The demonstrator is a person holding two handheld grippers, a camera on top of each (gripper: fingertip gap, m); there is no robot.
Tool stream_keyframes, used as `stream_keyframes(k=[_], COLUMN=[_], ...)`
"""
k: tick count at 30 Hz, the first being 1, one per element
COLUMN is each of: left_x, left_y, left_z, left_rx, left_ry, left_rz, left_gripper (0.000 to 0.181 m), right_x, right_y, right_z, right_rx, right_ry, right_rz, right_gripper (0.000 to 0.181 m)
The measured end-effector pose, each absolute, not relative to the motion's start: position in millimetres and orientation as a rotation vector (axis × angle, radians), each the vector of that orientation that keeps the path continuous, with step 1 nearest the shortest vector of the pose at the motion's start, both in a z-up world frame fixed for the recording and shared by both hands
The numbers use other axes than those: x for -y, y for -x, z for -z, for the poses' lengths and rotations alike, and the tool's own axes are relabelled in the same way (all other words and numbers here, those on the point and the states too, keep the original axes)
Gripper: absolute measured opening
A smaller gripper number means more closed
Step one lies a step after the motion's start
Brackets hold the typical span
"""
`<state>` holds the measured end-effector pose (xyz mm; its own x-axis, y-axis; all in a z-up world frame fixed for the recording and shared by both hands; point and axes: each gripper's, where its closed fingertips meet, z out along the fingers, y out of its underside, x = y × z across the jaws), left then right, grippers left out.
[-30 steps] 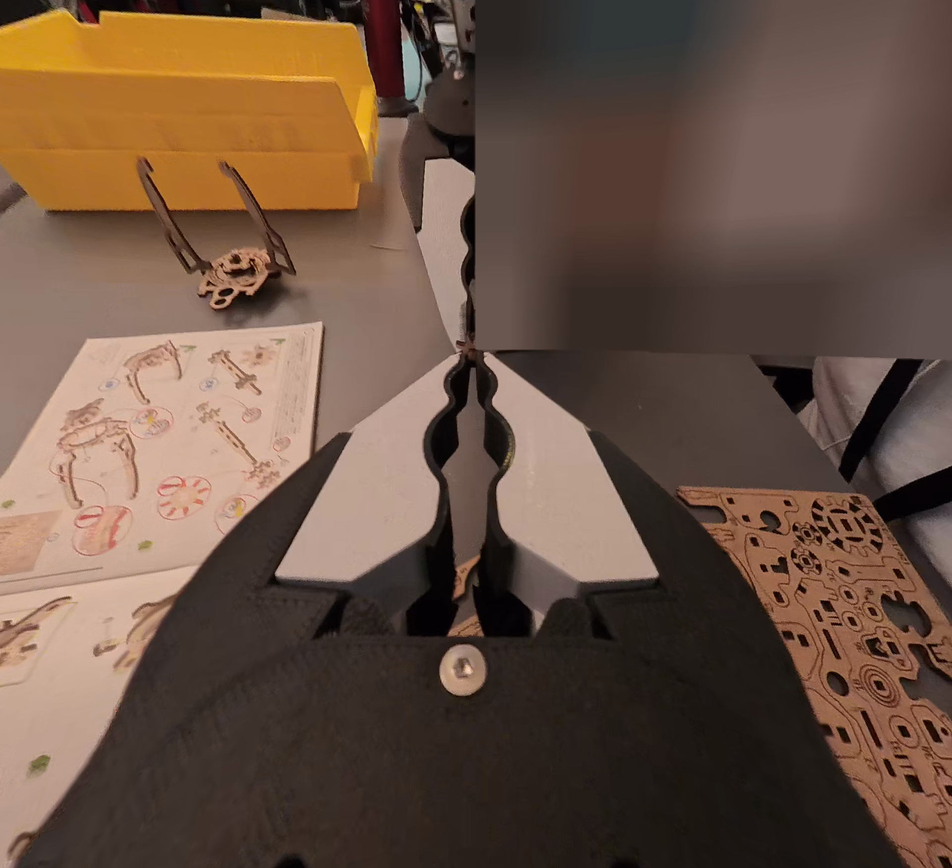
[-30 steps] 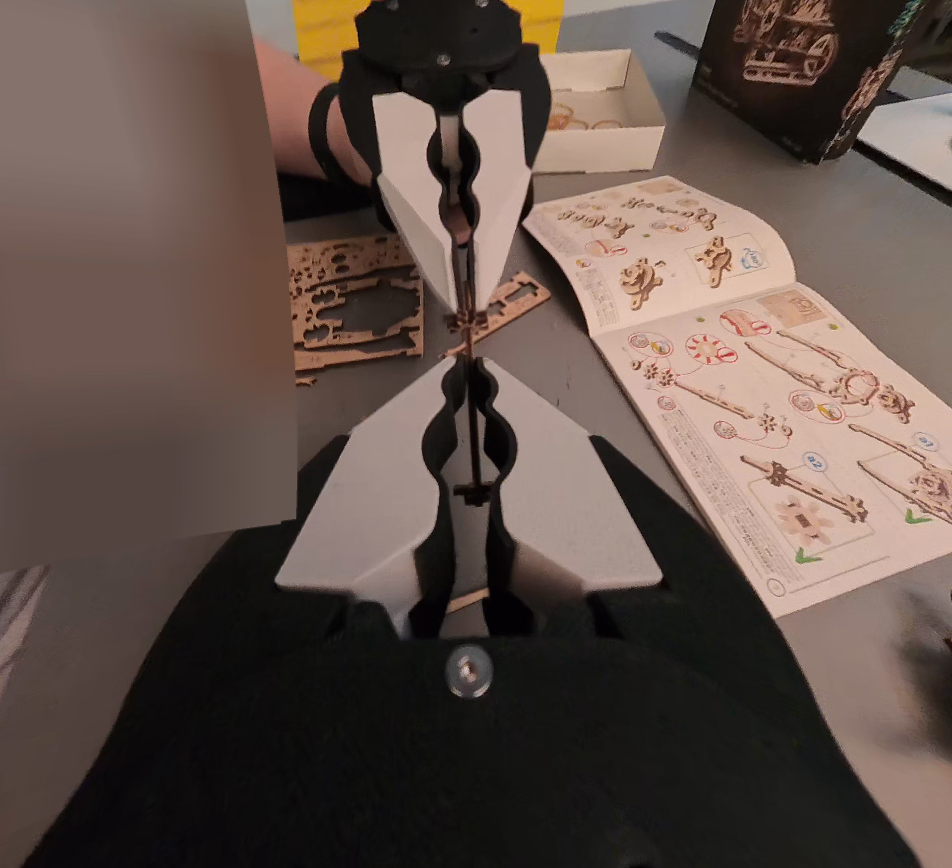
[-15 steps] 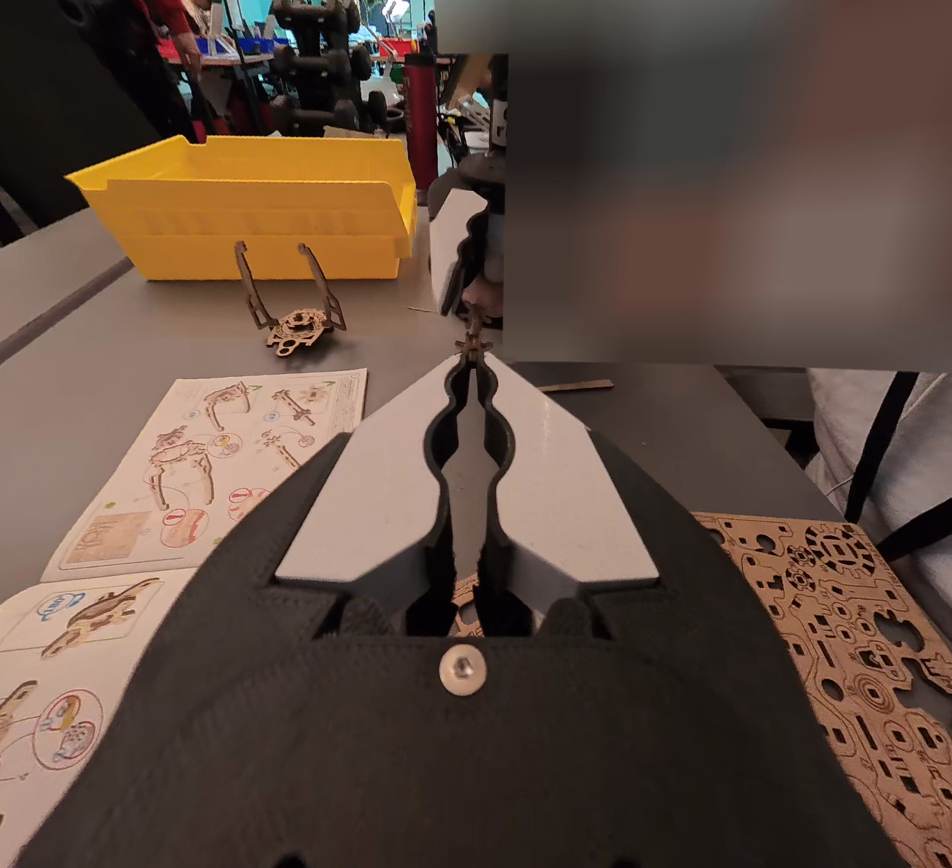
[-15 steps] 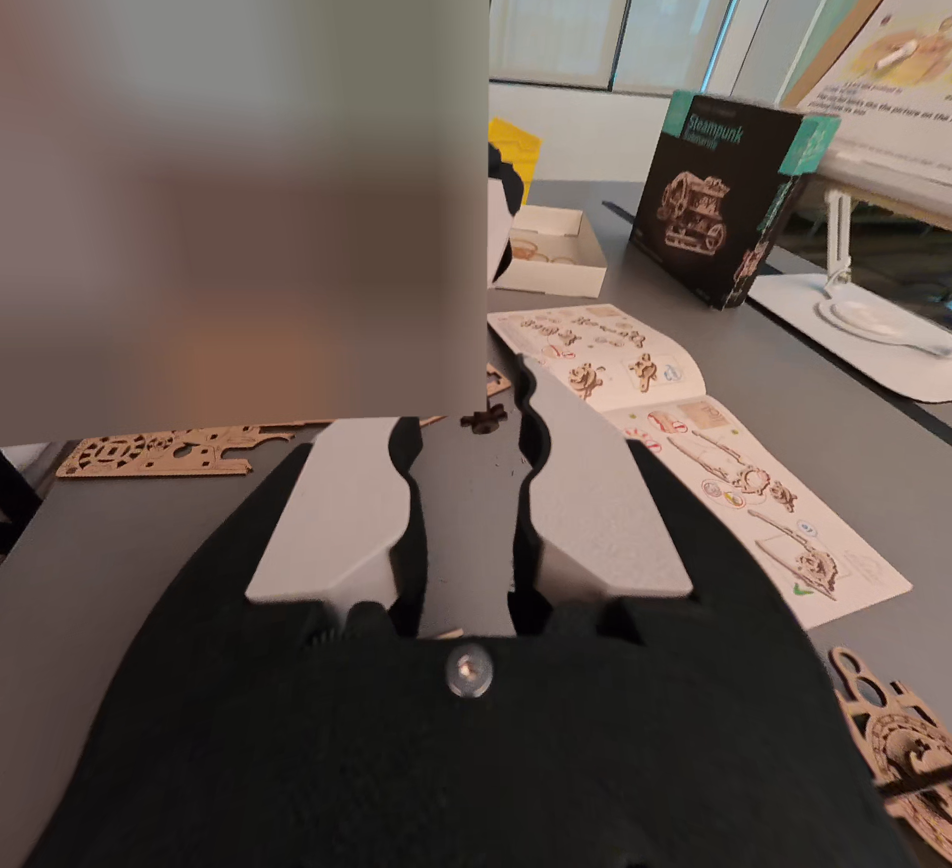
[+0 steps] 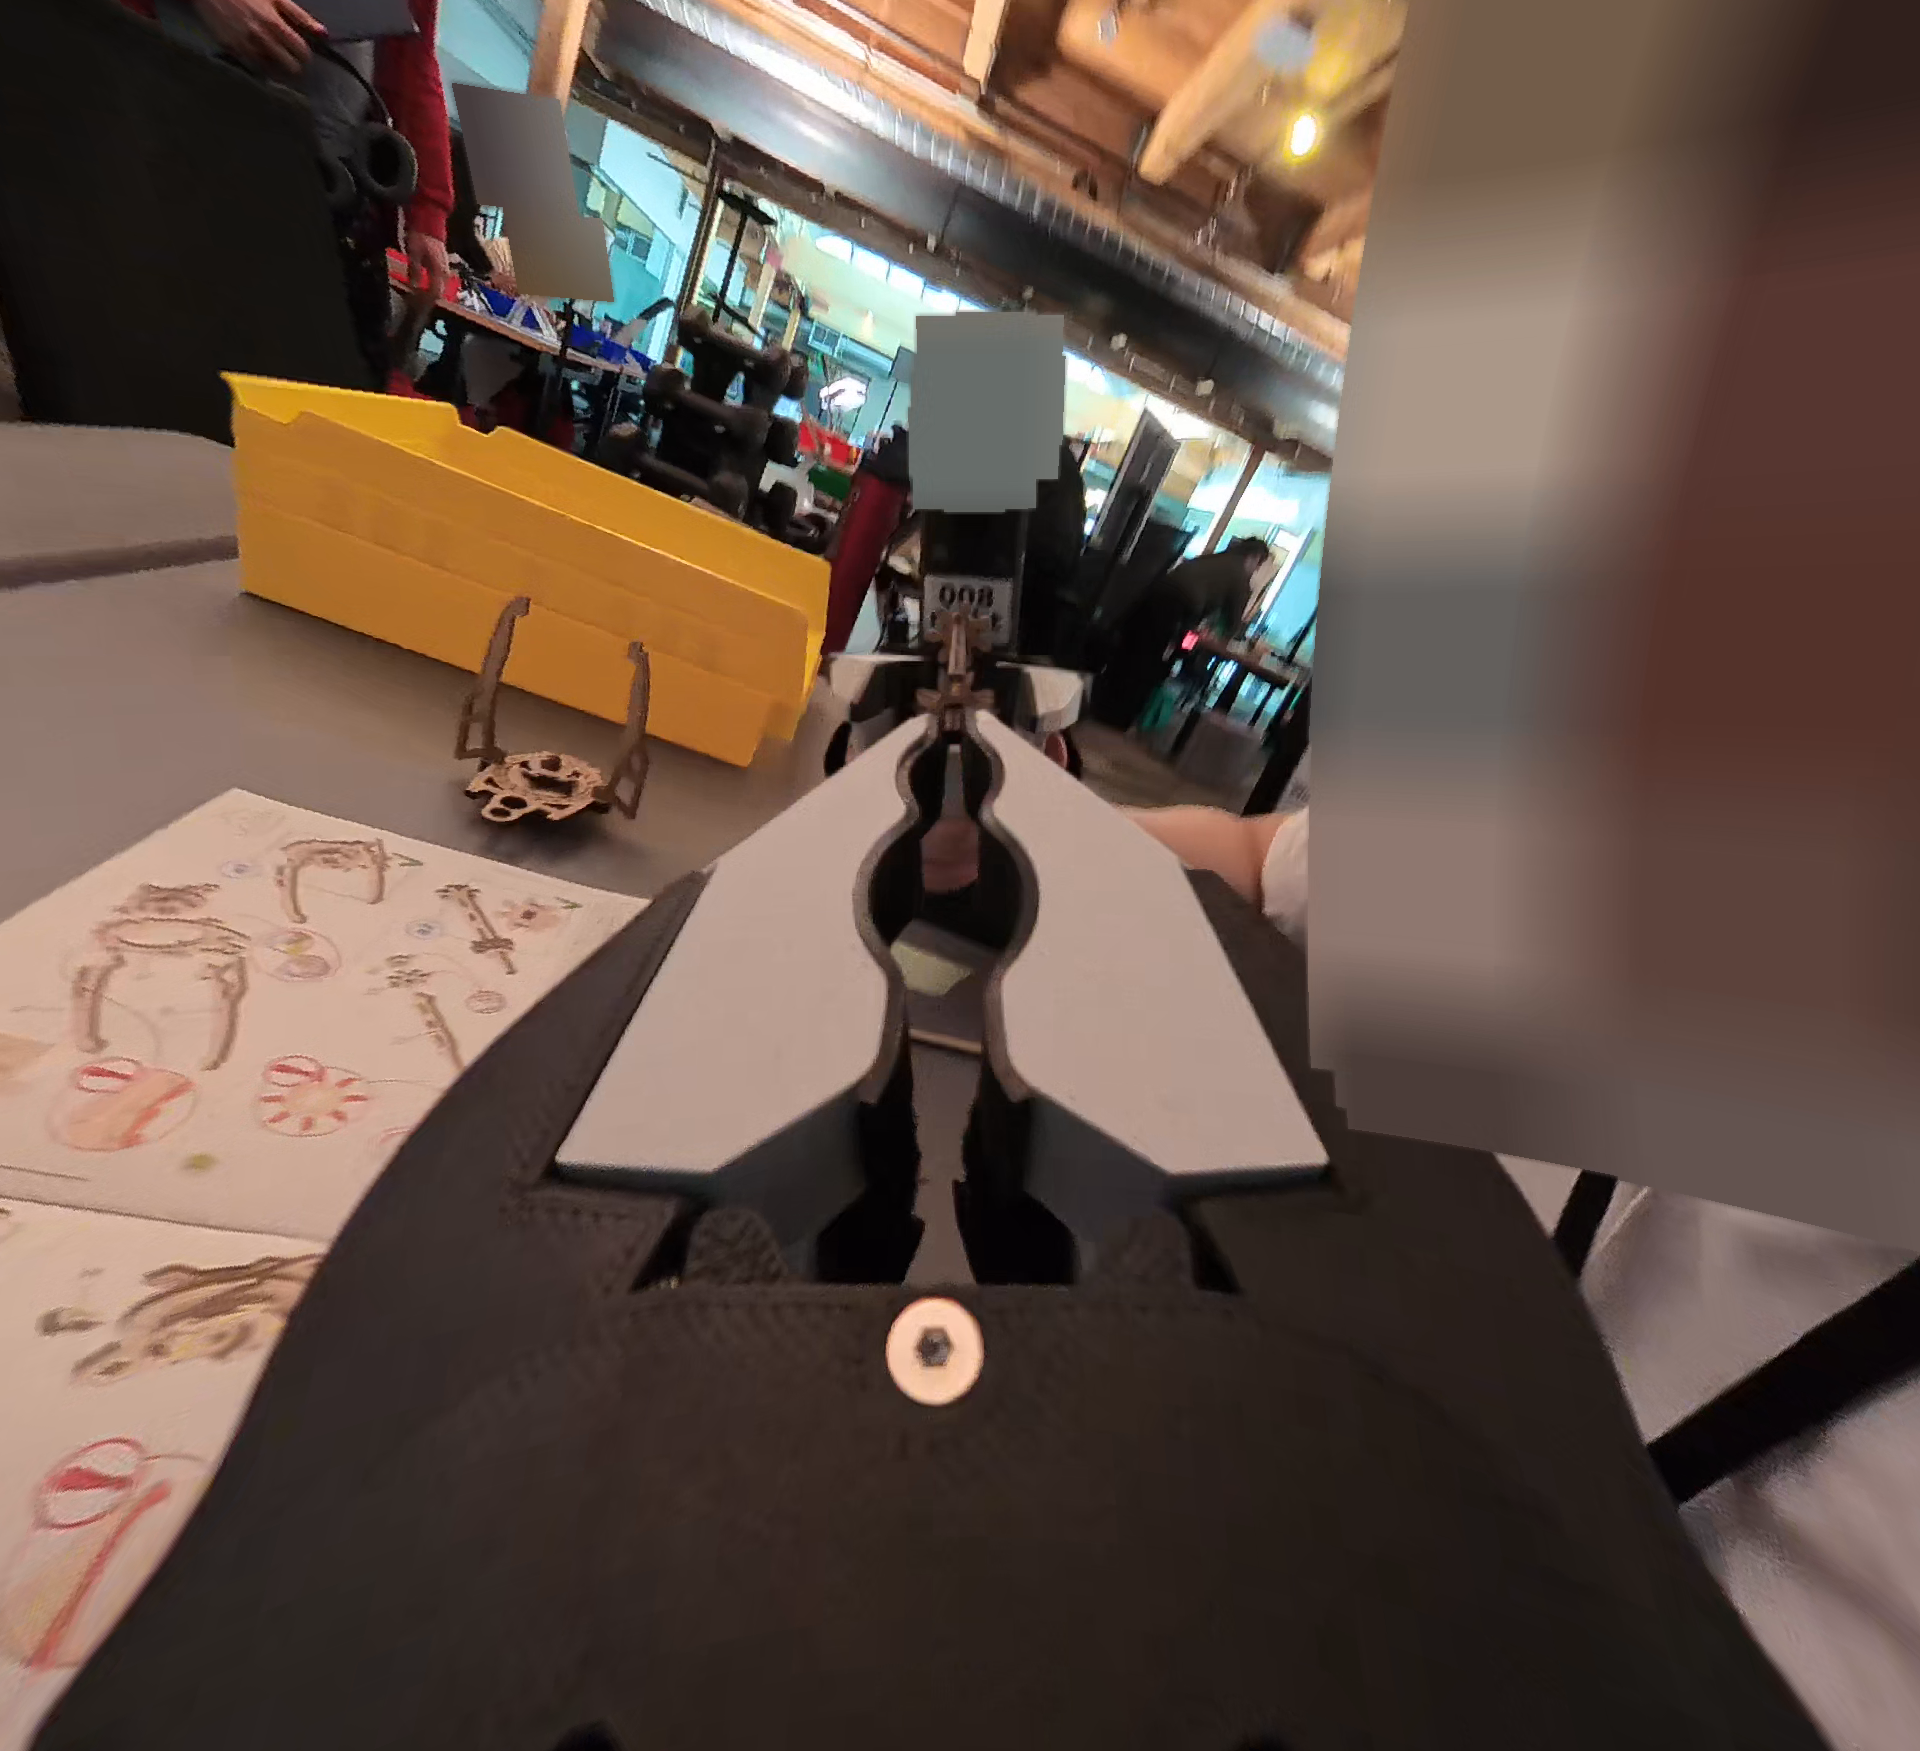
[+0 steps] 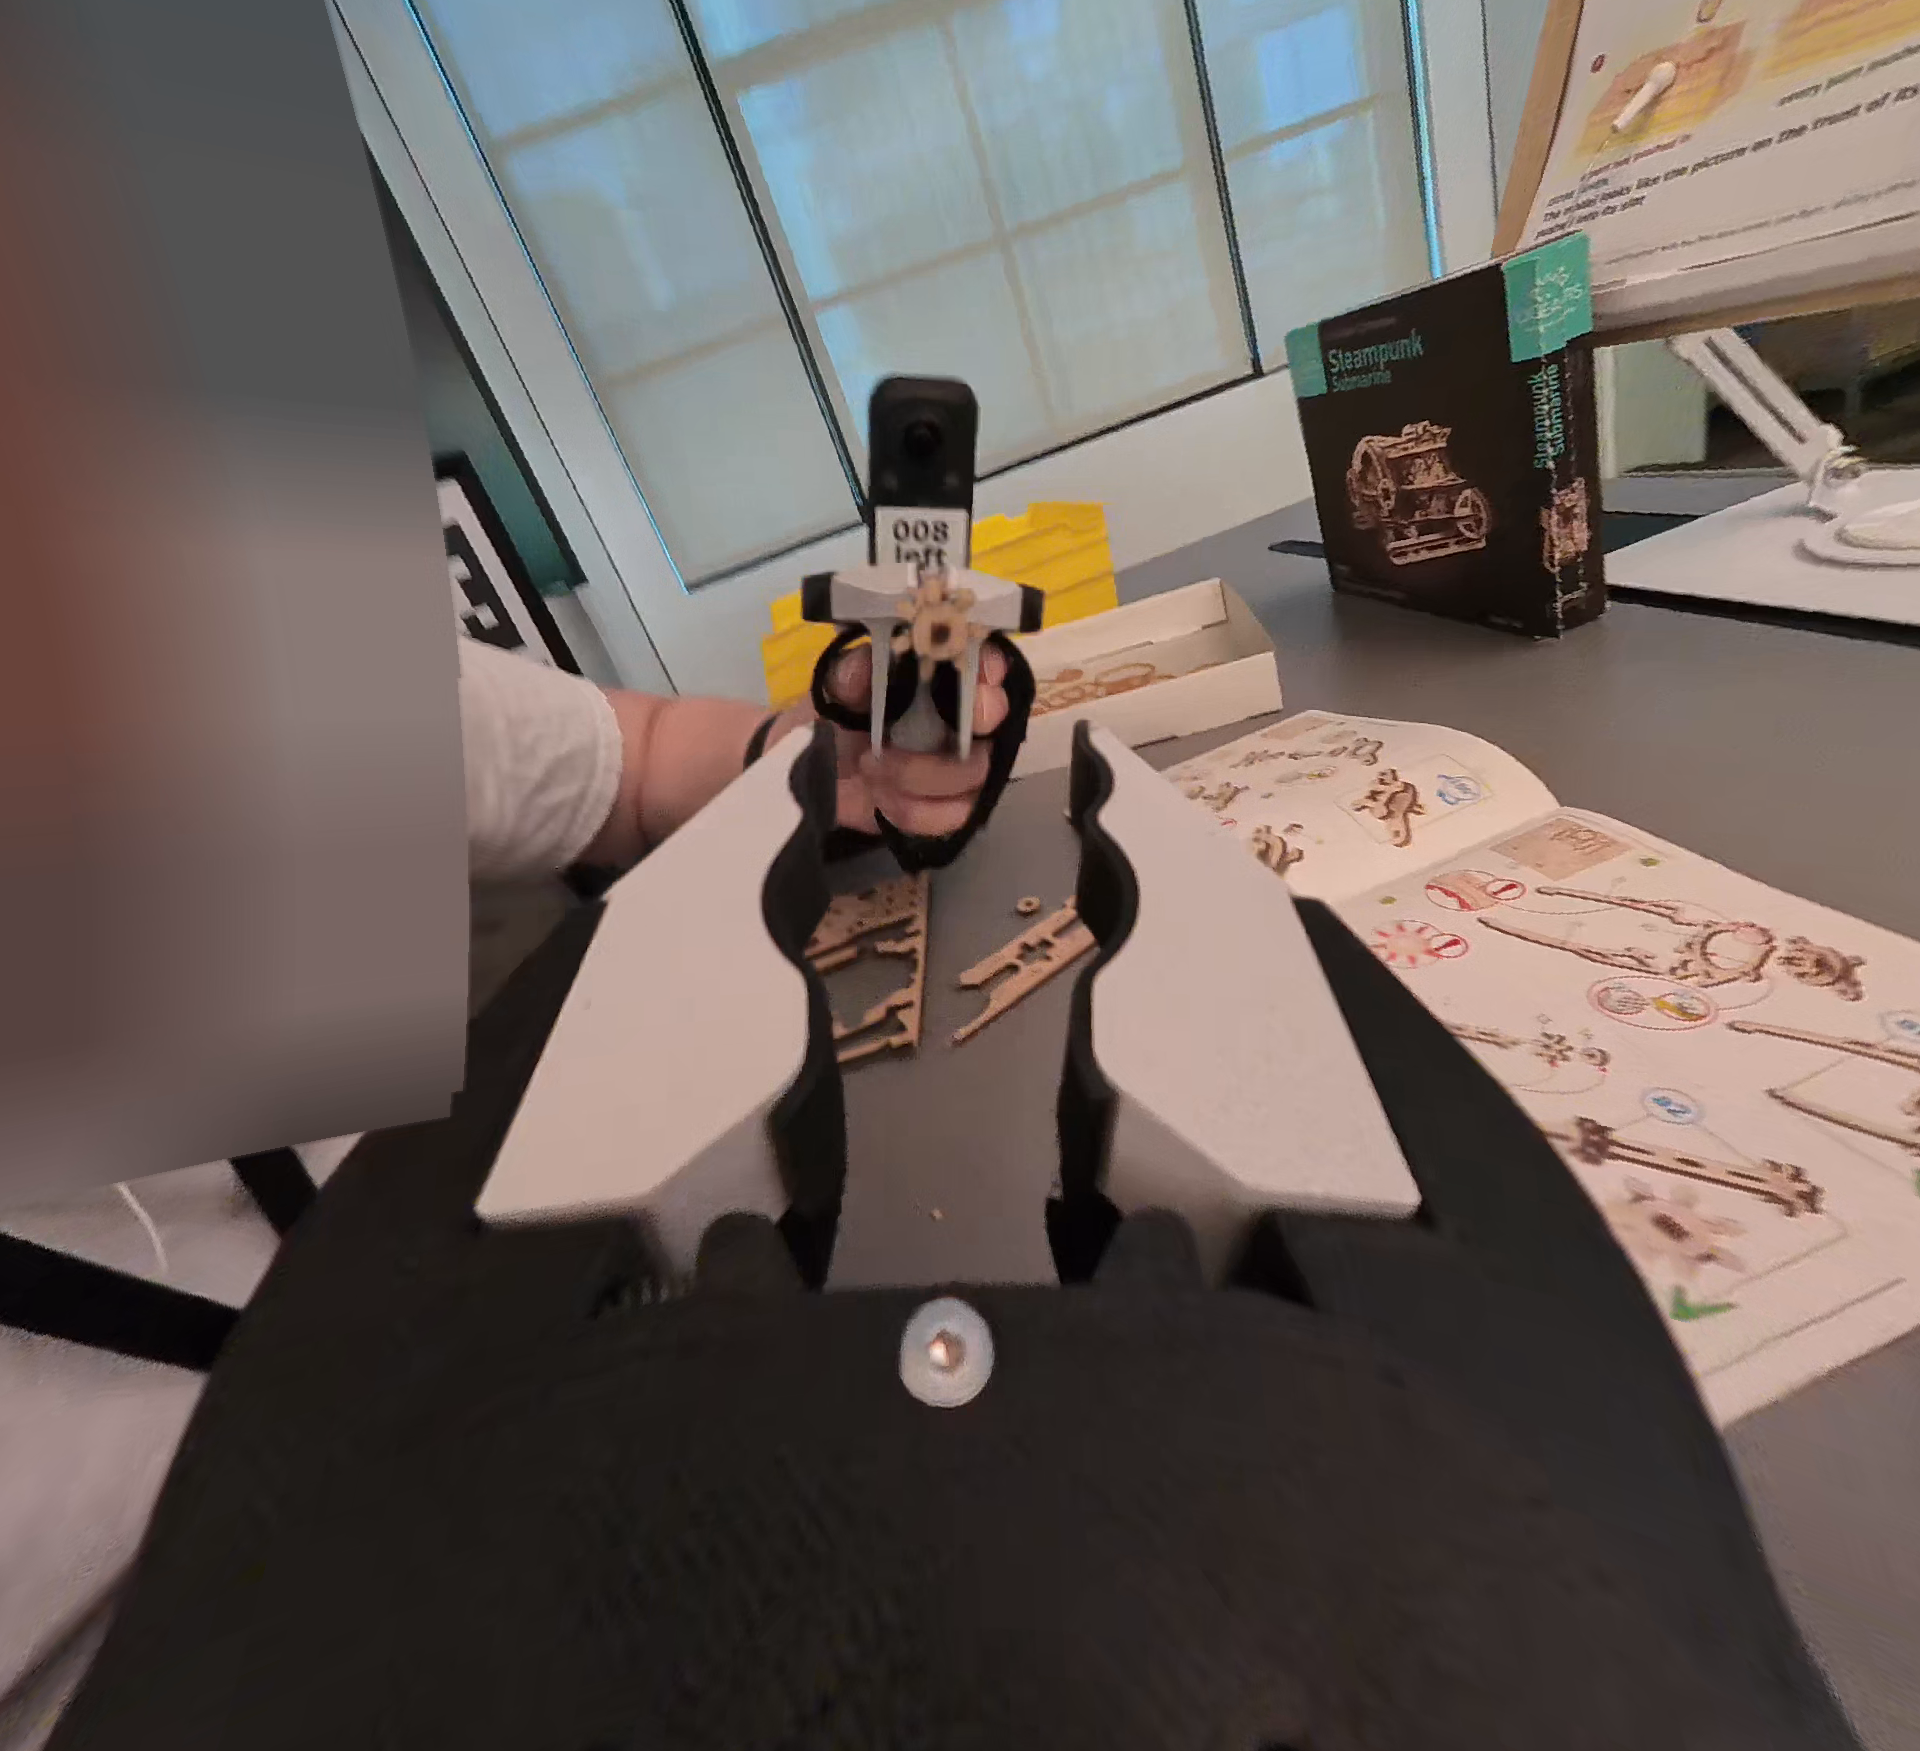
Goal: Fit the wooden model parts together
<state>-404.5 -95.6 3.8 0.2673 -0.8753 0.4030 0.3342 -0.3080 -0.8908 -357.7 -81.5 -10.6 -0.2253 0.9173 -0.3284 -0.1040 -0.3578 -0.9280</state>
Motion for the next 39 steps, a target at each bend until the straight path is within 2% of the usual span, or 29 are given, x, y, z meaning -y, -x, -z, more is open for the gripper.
stream_keyframes(k=[1,8,10,14,18,21,27,28,39], left_x=[94,87,88,94,98,101,97,95,90], left_y=[406,402,399,392,391,395,410,412,420], left_z=[-6,-9,-10,-13,-16,-21,-23,-22,-15], left_rx=[-0.503,-0.356,-0.35,-0.346,-0.347,-0.347,-0.284,-0.281,-0.332], left_ry=[1.383,1.382,1.382,1.38,1.368,1.353,1.338,1.342,1.372], left_rz=[1.37,1.46,1.444,1.431,1.417,1.405,1.44,1.436,1.379], left_gripper=[0.0,0.0,0.0,0.0,0.0,0.0,0.0,0.0,0.0], right_x=[81,82,85,82,89,88,91,92,81], right_y=[358,365,369,375,377,386,407,410,419], right_z=[8,0,-1,-7,-30,-35,-25,-24,-26], right_rx=[1.031,0.927,0.911,0.893,0.837,0.774,0.902,0.926,0.987], right_ry=[1.244,1.253,1.262,1.248,1.195,1.238,1.367,1.366,1.356], right_rz=[-1.729,-1.812,-1.839,-1.736,-1.803,-1.935,-1.927,-1.912,-1.961], right_gripper=[0.043,0.033,0.025,0.02,0.015,0.0,0.005,0.0,0.0])
